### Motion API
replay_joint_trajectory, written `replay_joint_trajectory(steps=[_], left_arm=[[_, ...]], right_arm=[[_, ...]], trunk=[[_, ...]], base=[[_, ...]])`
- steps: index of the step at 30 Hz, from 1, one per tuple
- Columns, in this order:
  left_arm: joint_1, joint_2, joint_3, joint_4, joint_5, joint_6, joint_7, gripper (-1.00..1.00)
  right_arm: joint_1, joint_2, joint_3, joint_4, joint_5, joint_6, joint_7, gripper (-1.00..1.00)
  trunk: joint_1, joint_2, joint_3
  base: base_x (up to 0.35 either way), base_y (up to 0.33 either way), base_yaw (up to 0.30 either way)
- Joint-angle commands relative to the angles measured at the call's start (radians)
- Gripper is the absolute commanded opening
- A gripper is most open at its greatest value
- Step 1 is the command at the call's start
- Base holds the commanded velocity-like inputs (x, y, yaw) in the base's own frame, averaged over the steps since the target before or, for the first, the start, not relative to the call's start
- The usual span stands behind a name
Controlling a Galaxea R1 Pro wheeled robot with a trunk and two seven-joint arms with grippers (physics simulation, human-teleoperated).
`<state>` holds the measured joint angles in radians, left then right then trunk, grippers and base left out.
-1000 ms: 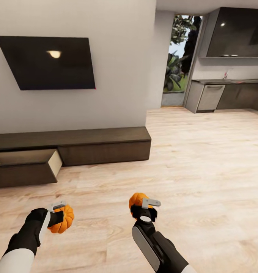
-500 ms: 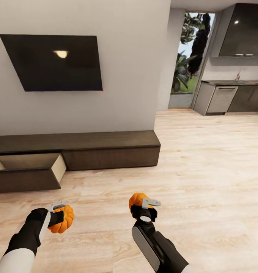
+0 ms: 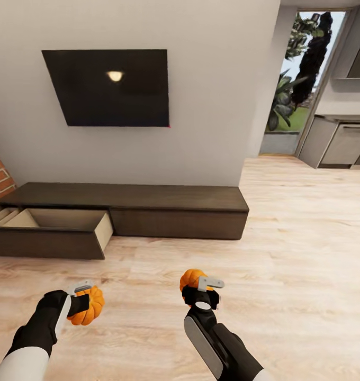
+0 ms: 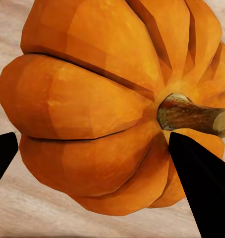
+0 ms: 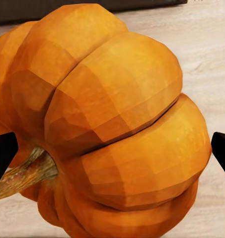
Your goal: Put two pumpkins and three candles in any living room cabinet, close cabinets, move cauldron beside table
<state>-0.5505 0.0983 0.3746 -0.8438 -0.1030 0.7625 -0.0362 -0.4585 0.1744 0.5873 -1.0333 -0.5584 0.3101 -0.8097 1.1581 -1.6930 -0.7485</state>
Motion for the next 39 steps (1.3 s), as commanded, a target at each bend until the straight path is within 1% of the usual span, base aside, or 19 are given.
replay_joint_trajectory(steps=[1,39], left_arm=[[0.000,0.000,0.000,0.000,-0.001,0.000,0.002,-1.00],[0.000,0.000,-0.001,0.000,-0.001,0.000,0.003,-1.00]], right_arm=[[0.000,0.000,0.000,0.000,0.003,0.000,0.000,-1.00],[0.000,0.000,0.006,0.004,0.003,0.001,0.001,-1.00]], trunk=[[0.000,0.000,0.000],[0.000,0.000,0.000]], base=[[0.001,0.000,0.288],[0.000,0.000,0.289]])
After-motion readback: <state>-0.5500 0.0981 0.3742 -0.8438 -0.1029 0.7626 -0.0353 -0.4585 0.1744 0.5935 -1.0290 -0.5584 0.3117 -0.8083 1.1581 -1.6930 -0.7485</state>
